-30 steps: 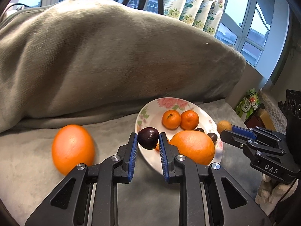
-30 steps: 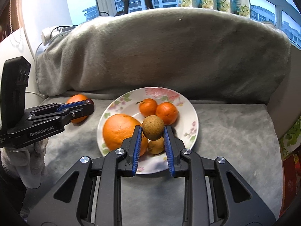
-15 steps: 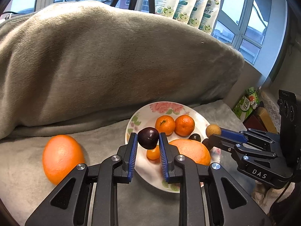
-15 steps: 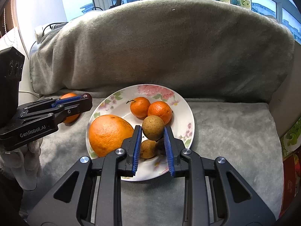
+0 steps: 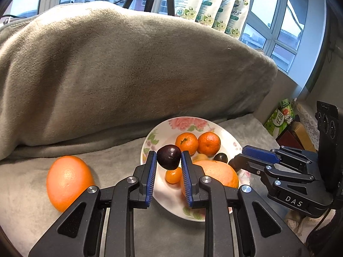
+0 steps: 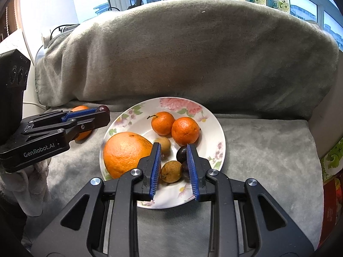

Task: Organize fruits

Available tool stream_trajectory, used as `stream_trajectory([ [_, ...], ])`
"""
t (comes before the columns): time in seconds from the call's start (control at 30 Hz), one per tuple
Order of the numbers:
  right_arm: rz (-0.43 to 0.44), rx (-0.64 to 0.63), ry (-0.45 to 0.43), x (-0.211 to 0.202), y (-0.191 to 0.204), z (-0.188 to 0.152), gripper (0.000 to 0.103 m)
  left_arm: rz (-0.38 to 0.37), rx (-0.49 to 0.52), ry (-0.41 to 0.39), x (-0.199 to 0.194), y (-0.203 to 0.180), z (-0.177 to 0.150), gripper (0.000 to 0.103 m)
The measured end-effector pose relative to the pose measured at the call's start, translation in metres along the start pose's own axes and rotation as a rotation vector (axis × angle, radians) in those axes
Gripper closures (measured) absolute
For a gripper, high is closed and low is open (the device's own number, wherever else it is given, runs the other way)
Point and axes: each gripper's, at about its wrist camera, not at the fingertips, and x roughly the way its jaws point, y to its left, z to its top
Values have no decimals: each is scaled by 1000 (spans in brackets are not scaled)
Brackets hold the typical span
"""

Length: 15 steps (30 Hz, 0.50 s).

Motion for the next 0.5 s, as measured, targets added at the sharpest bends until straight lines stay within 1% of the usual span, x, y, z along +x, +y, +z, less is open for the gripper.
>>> stream_trajectory([
  [0.03, -1, 0, -3, 0, 0, 0, 61, 1, 1, 0, 0, 0, 0, 81],
  [0.07, -2, 1, -7, -1, 0, 0, 56, 1, 1, 0, 0, 0, 0, 80],
  [0.13, -6, 2, -15, -2, -1, -1, 55, 4, 3, -3, 0, 1, 1, 71],
  [0.2, -7, 2, -14, -3, -1, 0, 55, 9, 5, -7, -1, 1, 2, 67],
  [0.23, -10, -1, -13, -3, -1, 0, 53, 11, 7, -8, -1, 0, 2, 60],
  [0.27, -14, -2, -12, -3, -1, 0, 51, 15, 10, -12, -1, 0, 3, 55],
  [0.3, -18, -4, -12, -3, -1, -1, 46, 18, 11, -17, -2, 0, 3, 47],
  [0.33, -20, -5, -14, -3, -1, -1, 44, 20, 12, -22, -2, 0, 3, 41],
  [0.37, -23, -5, -14, -4, -1, -2, 40, 24, 12, -25, -3, 0, 3, 40],
  [0.47, -32, -9, -17, -5, 0, -3, 35, 26, -1, -34, -4, 0, 5, 36],
  [0.5, -33, -11, -17, -6, 0, -3, 34, 26, -3, -34, -4, 1, 5, 33],
])
